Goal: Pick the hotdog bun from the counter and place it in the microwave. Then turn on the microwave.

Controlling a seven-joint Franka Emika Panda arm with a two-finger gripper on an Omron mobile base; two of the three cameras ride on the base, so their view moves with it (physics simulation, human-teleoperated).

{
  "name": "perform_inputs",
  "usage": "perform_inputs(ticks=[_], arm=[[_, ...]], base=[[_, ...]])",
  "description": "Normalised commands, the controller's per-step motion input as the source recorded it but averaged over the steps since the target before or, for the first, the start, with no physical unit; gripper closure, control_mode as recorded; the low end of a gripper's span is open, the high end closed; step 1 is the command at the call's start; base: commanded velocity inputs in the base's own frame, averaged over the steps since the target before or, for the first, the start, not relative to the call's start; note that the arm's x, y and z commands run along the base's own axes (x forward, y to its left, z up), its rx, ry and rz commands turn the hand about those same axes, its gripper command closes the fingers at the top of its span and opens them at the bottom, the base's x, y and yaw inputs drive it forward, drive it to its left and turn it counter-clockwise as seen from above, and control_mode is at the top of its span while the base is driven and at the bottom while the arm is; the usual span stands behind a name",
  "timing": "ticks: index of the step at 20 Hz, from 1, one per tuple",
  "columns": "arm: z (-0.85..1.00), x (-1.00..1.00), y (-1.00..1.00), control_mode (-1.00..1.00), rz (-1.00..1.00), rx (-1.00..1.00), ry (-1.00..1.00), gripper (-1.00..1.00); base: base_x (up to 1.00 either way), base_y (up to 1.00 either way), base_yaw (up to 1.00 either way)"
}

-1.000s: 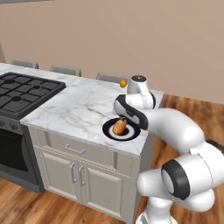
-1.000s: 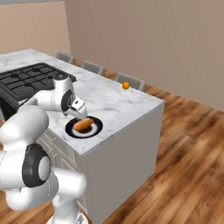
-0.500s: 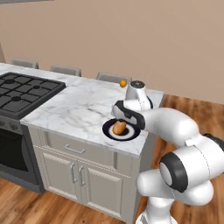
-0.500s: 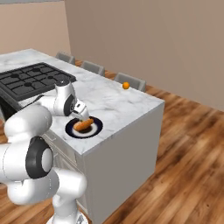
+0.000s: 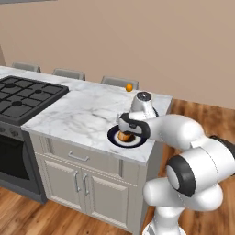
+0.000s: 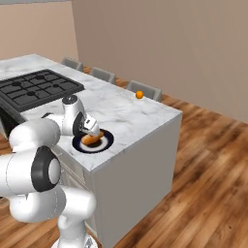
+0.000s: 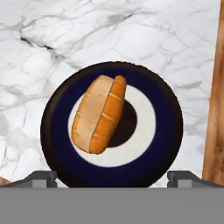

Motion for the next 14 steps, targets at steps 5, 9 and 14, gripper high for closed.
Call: perform_inputs(ticks=[5,9,14], arm=[[-0.07,0.26,0.01,-1.00,-0.01,0.00,0.00,-1.00],[-0.06,0.26,0.02,-1.00,-0.02,0.00,0.02,-1.00],[-0.12,0.16,0.05,-1.00,-0.02,0.00,0.03,-1.00]], base=[[0.00,0.00,0.00],[0.00,0.00,0.00],[0.00,0.00,0.00]])
